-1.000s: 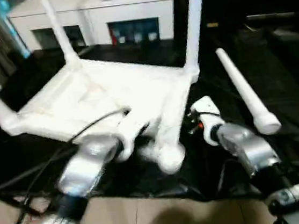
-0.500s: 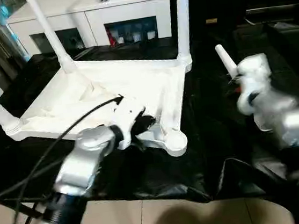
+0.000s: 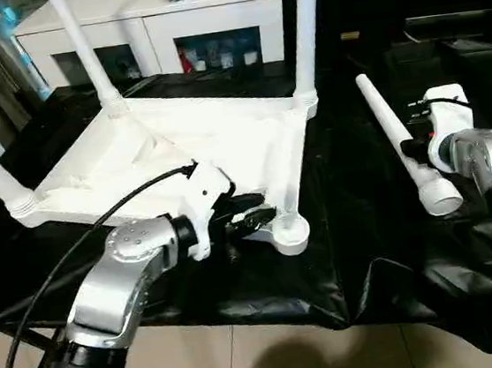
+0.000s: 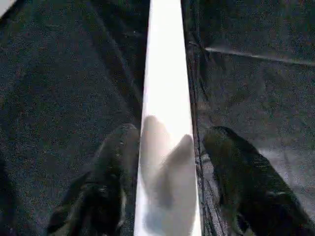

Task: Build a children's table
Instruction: Pick table leg

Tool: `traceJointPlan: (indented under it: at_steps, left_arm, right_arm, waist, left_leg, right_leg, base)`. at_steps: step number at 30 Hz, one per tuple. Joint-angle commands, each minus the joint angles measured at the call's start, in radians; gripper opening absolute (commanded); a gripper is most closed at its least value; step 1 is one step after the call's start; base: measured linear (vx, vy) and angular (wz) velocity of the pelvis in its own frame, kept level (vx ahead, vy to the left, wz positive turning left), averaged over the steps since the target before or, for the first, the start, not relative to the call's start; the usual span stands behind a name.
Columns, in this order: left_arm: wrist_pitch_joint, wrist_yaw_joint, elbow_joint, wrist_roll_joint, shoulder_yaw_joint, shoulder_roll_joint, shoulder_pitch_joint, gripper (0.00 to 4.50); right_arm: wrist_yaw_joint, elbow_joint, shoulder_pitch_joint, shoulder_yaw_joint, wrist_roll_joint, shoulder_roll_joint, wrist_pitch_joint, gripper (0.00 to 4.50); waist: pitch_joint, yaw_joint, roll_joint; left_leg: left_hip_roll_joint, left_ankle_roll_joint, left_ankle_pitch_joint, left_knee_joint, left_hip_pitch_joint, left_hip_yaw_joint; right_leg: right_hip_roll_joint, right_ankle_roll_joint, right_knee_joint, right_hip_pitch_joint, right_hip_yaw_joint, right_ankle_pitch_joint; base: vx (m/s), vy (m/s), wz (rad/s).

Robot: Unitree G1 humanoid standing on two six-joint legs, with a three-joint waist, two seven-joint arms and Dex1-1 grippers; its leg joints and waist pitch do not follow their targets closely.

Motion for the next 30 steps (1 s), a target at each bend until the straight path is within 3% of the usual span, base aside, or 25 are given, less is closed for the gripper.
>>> traceJointPlan:
  at_steps: [1,2,6,10,11,13,14,15,16,17,21,23,30]
  left_arm:
    - [0.020,-0.013,-0.026,-0.020,0.008,0.018,0.002,1.98]
    - [0.023,-0.016,-0.029,-0.024,0.009,0.022,0.004,2.23]
    - [0.012,-0.014,-0.017,-0.009,0.003,0.047,0.003,2.37]
    - [0.018,-0.005,-0.012,-0.012,0.003,0.042,-0.009,2.73]
    - [0.019,-0.005,-0.014,-0.015,0.000,0.042,-0.013,2.95]
    - [0.020,-0.007,-0.016,-0.019,0.000,0.043,-0.015,2.95]
    - [0.022,-0.016,-0.021,-0.023,-0.003,0.057,-0.012,2.95]
    - [0.022,-0.016,-0.021,-0.023,-0.003,0.057,-0.012,2.95]
    - [0.025,-0.020,-0.024,-0.024,-0.004,0.064,-0.009,3.03]
    - [0.035,-0.030,-0.035,-0.034,-0.005,0.079,-0.003,3.03]
    - [0.056,-0.055,-0.052,-0.054,-0.009,0.097,0.002,3.06]
    - [0.068,-0.078,-0.063,-0.069,-0.014,0.111,0.005,3.06]
    - [0.073,-0.121,-0.073,-0.109,-0.010,0.137,0.005,3.06]
  right_arm:
    - [0.010,0.061,-0.026,-0.005,-0.003,-0.003,-0.019,2.79]
    - [0.012,0.081,-0.032,-0.003,-0.005,-0.003,-0.023,3.01]
    - [0.055,0.203,-0.073,0.049,-0.053,-0.007,-0.011,3.07]
    - [0.051,0.273,-0.099,0.040,-0.057,-0.011,-0.007,3.07]
    - [0.045,0.298,-0.105,0.041,-0.062,-0.014,-0.007,3.07]
    - [0.045,0.309,-0.107,0.040,-0.063,-0.016,-0.007,3.07]
    - [0.054,0.331,-0.112,0.040,-0.065,-0.019,-0.004,3.07]
    - [0.054,0.331,-0.112,0.040,-0.065,-0.019,-0.004,3.07]
    - [0.059,0.338,-0.113,0.039,-0.065,-0.021,0.000,2.90]
    - [0.072,0.358,-0.118,0.038,-0.066,-0.027,0.007,2.90]
    - [0.089,0.381,-0.125,0.035,-0.069,-0.036,0.011,2.54]
    - [0.099,0.387,-0.128,0.043,-0.078,-0.041,0.012,2.34]
    - [0.075,0.398,-0.129,0.023,-0.075,-0.048,0.005,1.91]
  waist:
    - [-0.075,0.003,-0.029]
    - [-0.075,0.004,-0.029]
    - [-0.075,0.003,-0.030]
    - [-0.071,0.003,-0.027]
    - [-0.069,0.001,-0.045]
    - [-0.067,0.005,-0.035]
    - [-0.066,0.003,-0.046]
    - [-0.066,0.004,-0.043]
    - [-0.065,0.004,-0.041]
    - [-0.066,0.005,-0.051]
    - [-0.064,0.004,-0.042]
    - [-0.065,0.004,-0.051]
    - [-0.065,0.008,-0.053]
  left_leg:
    - [0.015,0.073,-0.142,-0.053,0.008,0.002]
    - [0.016,0.074,-0.145,-0.052,0.008,0.002]
    - [0.016,0.077,-0.147,-0.050,0.006,0.003]
    - [0.018,0.062,-0.188,-0.050,0.007,0.002]
    - [0.017,0.059,-0.202,-0.050,0.006,0.004]
    - [0.017,0.051,-0.216,-0.051,0.009,0.002]
    - [0.019,0.043,-0.229,-0.051,0.009,0.003]
    - [0.019,0.039,-0.236,-0.051,0.009,0.001]
    - [0.018,0.035,-0.244,-0.051,0.010,0.001]
    - [0.018,0.035,-0.239,-0.051,0.009,0.000]
    - [0.021,0.025,-0.256,-0.053,0.010,0.000]
    - [0.020,0.024,-0.261,-0.053,0.007,-0.001]
    - [0.020,0.026,-0.238,-0.051,0.007,0.002]
  right_leg:
    - [-0.037,-0.246,-0.060,0.059,0.033,-0.210]
    - [-0.036,-0.249,-0.059,0.059,0.033,-0.207]
    - [-0.035,-0.258,-0.056,0.059,0.031,-0.204]
    - [-0.036,-0.253,-0.059,0.056,0.031,-0.250]
    - [-0.037,-0.246,-0.063,0.054,0.031,-0.274]
    - [-0.039,-0.238,-0.063,0.052,0.031,-0.310]
    - [-0.038,-0.230,-0.064,0.050,0.031,-0.330]
    - [-0.039,-0.229,-0.062,0.050,0.031,-0.341]
    - [-0.040,-0.219,-0.065,0.049,0.031,-0.354]
    - [-0.040,-0.216,-0.062,0.050,0.031,-0.357]
    - [-0.039,-0.218,-0.064,0.046,0.031,-0.355]
    - [-0.038,-0.225,-0.061,0.048,0.031,-0.340]
    - [-0.039,-0.241,-0.056,0.048,0.033,-0.312]
  base:
    - [0.000,0.000,0.00]
    - [0.000,0.000,0.00]
    - [0.000,0.000,0.00]
    - [0.000,0.000,0.00]
    - [0.000,0.000,0.00]
    - [0.000,0.000,0.00]
    - [0.000,0.000,0.00]
    - [0.000,0.000,0.00]
    - [0.000,0.000,0.00]
    - [0.000,0.000,0.00]
    - [0.000,0.000,0.00]
    - [0.000,0.000,0.00]
    - [0.000,0.000,0.00]
